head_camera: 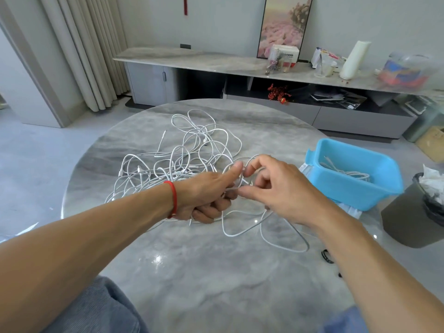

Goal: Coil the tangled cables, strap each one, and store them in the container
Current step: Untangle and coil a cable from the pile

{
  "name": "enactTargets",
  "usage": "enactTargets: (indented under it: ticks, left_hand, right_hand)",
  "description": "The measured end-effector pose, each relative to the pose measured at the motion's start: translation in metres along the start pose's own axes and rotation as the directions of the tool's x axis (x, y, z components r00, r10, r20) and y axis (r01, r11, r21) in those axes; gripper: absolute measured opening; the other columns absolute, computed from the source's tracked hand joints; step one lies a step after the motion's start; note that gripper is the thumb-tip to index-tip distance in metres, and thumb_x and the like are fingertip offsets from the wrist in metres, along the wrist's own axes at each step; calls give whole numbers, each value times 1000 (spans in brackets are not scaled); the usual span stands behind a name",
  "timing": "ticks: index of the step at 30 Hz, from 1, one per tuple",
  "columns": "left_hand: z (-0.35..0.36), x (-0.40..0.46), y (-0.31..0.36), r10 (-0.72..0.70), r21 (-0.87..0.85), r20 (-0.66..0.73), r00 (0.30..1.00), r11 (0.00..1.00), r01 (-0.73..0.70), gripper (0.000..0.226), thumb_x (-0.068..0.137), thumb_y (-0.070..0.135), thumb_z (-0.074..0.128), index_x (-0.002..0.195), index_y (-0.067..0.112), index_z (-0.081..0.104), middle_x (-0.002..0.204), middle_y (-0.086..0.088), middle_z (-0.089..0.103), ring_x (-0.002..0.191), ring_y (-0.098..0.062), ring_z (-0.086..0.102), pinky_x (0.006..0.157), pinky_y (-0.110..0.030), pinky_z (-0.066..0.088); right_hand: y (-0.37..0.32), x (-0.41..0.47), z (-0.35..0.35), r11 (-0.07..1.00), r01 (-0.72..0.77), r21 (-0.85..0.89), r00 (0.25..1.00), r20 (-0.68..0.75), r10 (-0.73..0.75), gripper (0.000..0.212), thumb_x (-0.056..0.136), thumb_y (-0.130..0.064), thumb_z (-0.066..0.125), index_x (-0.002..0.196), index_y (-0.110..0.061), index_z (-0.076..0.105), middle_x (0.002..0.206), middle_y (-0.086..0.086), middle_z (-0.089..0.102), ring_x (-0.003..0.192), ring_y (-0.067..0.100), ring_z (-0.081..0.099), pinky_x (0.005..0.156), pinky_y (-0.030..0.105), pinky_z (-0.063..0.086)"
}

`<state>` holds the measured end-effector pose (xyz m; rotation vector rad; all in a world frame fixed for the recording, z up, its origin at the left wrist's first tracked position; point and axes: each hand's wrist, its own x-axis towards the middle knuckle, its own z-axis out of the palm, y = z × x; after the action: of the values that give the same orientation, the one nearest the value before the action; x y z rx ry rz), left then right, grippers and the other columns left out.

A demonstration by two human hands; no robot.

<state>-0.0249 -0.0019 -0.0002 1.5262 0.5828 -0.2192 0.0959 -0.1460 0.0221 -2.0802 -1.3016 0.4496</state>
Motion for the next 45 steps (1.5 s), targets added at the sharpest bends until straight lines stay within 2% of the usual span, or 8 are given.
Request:
enactTargets:
  ticks: [6,10,14,17,23,32,41,45]
  left_hand:
    - [2,8,-10,106,186,69,992,975,-117,55,75,79,59,70,27,43,54,0,21,42,-14,12,41,-17,16]
    - [5,13,-12,160,212,63,985,962,-170,57,77,66,72,64,19,43,44,2,24,37,-15,15,41,-20,17]
    - [7,20,-12,261,217,-35,965,944,-247,87,68,72,72,99,-6,46,50,-3,32,37,-16,21,41,-20,21]
    - [6,19,-11,346,107,29,938,932,-347,59,78,59,76,93,7,51,59,-3,34,38,-14,21,40,-19,20]
    - [4,14,-9,362,19,148,921,930,-368,30,92,36,68,106,12,56,77,-6,68,35,-11,21,40,-15,22]
    - [11,10,-6,383,1,28,923,924,-383,21,99,38,55,95,18,52,56,-2,42,38,-11,20,39,-16,19]
    - [8,11,14,377,-481,-275,884,742,-466,31,106,30,45,77,18,41,55,-2,27,52,-18,45,51,-29,43]
    - [-6,9,16,290,-569,-377,880,677,-467,38,106,32,44,71,25,32,60,2,11,41,-8,19,35,-18,18]
  right_hand:
    - [15,-10,-18,994,-15,-108,999,37,19,12,85,-35,82,77,-28,75,63,-20,67,58,-2,58,58,15,42]
    - [11,-7,-13,990,-20,142,995,-99,34,12,94,-24,74,84,-19,72,57,-13,62,44,2,53,47,14,41]
    - [6,-8,-12,910,-62,410,996,-33,82,7,100,-3,62,102,-7,68,77,9,64,54,12,62,53,26,55]
    - [3,-7,-9,867,-44,496,993,-72,91,12,101,0,60,98,-8,67,77,11,65,53,11,66,53,20,54]
    - [5,-4,-1,919,41,391,975,-219,49,8,99,-5,65,98,-13,67,67,4,69,52,18,69,57,29,58]
    - [7,0,-9,962,27,272,934,-350,72,11,93,-26,75,101,-28,67,89,-4,68,59,18,66,54,33,55]
    - [7,-4,20,910,-199,363,959,262,105,36,108,-40,45,117,-18,72,112,-5,77,109,4,68,99,28,50]
    - [7,-6,24,997,-57,54,958,284,40,27,101,-49,54,92,-28,68,92,-11,72,93,8,66,95,38,51]
